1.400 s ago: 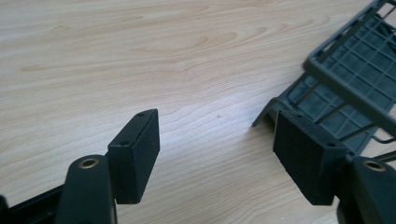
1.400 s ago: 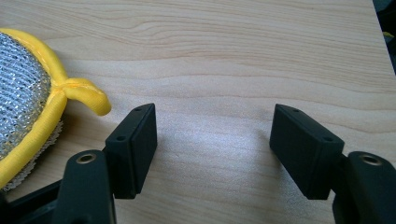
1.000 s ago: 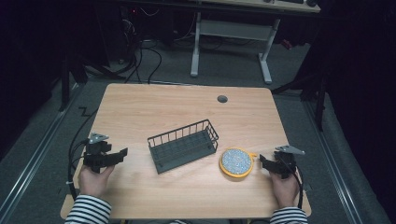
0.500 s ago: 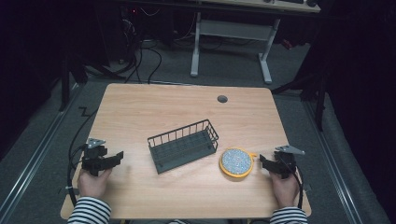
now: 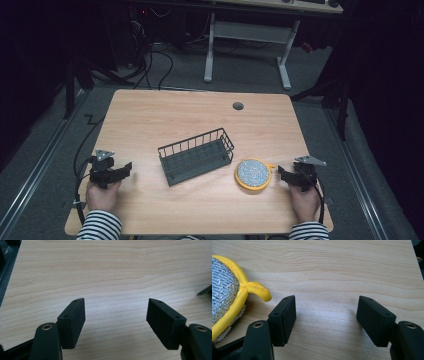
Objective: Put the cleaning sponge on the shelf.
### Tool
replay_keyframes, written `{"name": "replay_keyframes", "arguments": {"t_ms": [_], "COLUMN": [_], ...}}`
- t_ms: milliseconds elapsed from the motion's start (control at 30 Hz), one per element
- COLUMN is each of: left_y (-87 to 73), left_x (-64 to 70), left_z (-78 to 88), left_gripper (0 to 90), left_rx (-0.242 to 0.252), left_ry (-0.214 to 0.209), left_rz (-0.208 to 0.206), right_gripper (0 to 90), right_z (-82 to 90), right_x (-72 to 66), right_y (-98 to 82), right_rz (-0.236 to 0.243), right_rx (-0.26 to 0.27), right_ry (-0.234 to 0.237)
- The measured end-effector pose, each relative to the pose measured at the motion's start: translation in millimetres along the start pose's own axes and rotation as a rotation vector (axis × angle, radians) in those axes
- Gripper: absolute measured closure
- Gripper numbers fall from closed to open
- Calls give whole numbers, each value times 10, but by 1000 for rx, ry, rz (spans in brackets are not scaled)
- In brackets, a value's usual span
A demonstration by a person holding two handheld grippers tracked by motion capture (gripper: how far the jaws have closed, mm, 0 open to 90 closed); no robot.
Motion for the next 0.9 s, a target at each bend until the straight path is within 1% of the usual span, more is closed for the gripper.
{"name": "replay_keyframes", "arguments": {"t_ms": [100, 167, 200, 233, 267, 367, 433, 600, 633, 700, 733, 833, 900], "left_y": [-23, -29, -35, -48, -48, -69, -83, -132, -155, -178, -178, -190, -191], "left_x": [-13, -11, -6, 7, 7, 13, 12, 49, 44, 36, 36, 50, 52], "left_z": [-18, -21, -24, -33, -33, -53, -64, -139, -143, -139, -139, -127, -126], "left_gripper": [317, 314, 310, 306, 305, 302, 297, 289, 278, 277, 278, 270, 266], "left_rx": [11, 16, 21, 19, 19, 12, 10, -21, 4, 29, 29, 28, 28], "left_ry": [9, 6, 1, 0, 0, 5, 3, 3, -4, -4, -4, 23, 22], "left_rz": [7, 3, -2, -21, -21, -45, -38, -78, -73, -67, -67, -54, -55], "right_gripper": [322, 322, 322, 322, 322, 322, 323, 325, 325, 336, 336, 341, 340], "right_z": [0, 0, 0, -1, -1, -1, -1, 0, 0, 2, 2, 2, 2], "right_x": [0, 0, 1, 1, 1, 0, 1, 5, 5, 8, 8, 8, 8], "right_y": [0, 0, 0, 1, 1, 1, 1, 2, 2, 2, 2, 2, 2], "right_rz": [0, 0, 0, 0, 0, 0, 0, 2, 2, -3, -3, -3, 0], "right_rx": [0, 0, 0, 0, 0, 0, -1, -1, -1, 0, 0, 1, 1], "right_ry": [0, 0, 0, 0, 0, 1, 2, 4, 6, 7, 7, 3, 2]}}
Point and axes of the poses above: each handheld gripper's, and its own axes: z roughly backward along the jaws, y roughly out of its top, x roughly to its right, the point moved 3 cm from there along -z, roughly forward along the jaws, and after that the axes turned 8 degrees about x, right-handed, at the moved point
